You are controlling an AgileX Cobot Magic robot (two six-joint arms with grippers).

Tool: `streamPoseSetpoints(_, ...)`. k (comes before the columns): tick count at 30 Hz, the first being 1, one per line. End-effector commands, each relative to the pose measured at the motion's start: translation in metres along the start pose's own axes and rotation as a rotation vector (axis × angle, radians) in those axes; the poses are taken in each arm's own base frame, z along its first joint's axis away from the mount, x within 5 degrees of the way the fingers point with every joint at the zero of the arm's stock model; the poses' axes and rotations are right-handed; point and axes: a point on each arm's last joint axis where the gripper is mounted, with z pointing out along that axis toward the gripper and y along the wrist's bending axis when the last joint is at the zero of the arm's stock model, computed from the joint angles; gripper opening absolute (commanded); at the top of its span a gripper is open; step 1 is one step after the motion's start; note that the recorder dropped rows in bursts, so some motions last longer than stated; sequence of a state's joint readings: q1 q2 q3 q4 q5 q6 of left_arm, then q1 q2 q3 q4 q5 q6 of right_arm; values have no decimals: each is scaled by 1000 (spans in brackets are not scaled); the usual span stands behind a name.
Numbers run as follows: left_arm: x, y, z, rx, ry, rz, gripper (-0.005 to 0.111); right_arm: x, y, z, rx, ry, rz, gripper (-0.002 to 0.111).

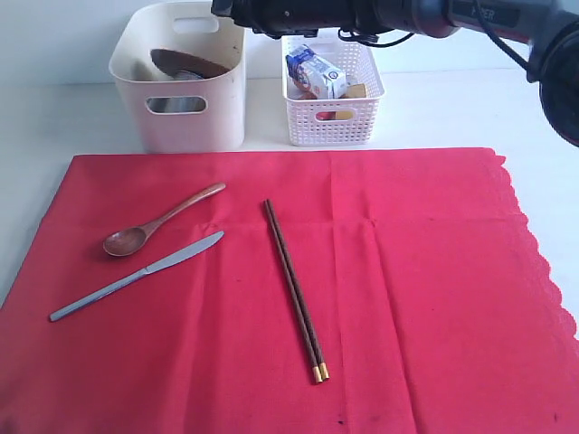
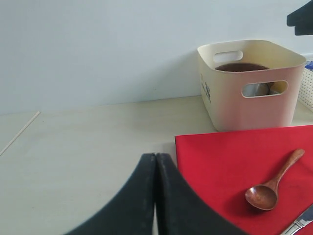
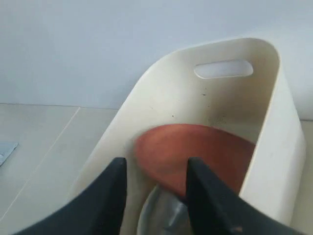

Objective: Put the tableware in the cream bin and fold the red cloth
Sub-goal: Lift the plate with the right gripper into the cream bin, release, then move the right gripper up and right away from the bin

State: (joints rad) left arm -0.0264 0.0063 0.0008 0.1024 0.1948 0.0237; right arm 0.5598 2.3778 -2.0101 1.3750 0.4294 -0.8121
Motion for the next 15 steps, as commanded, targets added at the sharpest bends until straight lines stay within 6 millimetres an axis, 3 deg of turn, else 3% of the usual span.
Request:
streamPoseSetpoints(1, -1, 0, -1, 5, -9, -6, 1, 0, 5, -2, -42, 27, -1, 45)
streamPoseSetpoints(7, -1, 0, -1, 5, -9, -6, 1, 0, 23, -9, -156, 107, 17, 45)
streamPoseSetpoints(15, -1, 0, -1, 5, -9, -6, 1, -15, 45, -29, -239, 130, -20, 45)
